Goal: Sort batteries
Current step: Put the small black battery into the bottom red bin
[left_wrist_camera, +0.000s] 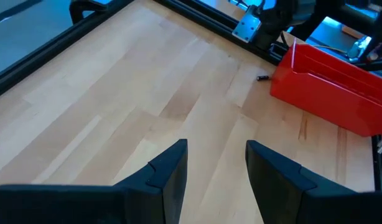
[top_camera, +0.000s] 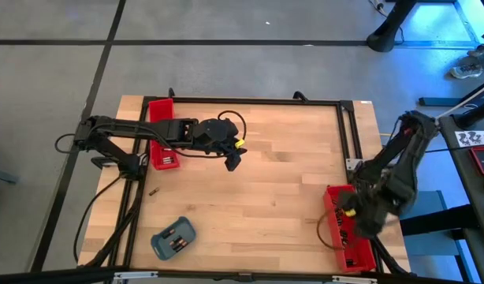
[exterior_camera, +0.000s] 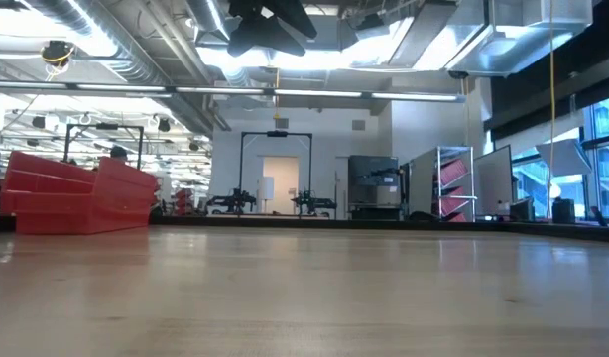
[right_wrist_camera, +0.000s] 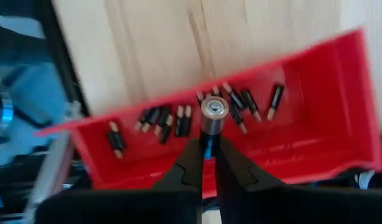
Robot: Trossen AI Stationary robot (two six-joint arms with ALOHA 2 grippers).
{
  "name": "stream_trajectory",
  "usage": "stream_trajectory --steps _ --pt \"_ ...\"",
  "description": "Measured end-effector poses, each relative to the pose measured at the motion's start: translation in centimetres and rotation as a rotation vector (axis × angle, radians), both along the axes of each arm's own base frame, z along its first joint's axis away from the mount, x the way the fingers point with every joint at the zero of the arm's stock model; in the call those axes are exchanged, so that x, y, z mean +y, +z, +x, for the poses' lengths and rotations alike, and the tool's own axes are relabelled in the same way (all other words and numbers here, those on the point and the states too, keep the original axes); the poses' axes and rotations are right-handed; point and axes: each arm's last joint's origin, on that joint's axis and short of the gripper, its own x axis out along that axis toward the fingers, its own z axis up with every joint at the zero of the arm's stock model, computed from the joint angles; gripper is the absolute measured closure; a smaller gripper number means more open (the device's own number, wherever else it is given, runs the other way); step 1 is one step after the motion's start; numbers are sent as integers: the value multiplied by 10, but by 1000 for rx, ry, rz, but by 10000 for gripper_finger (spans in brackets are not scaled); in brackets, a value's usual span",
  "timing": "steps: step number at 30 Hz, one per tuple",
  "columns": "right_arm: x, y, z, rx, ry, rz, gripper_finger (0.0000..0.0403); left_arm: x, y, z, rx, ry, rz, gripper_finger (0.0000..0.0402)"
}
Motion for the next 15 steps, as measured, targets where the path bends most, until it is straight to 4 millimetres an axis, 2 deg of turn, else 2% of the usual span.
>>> stream_trajectory --steps 6,15 --pt "26 -32 -17 59 18 -113 388 4 0 0 0 17 5 249" --pt "36 -77 -9 55 -2 -79 388 4 0 0 -1 22 -2 249"
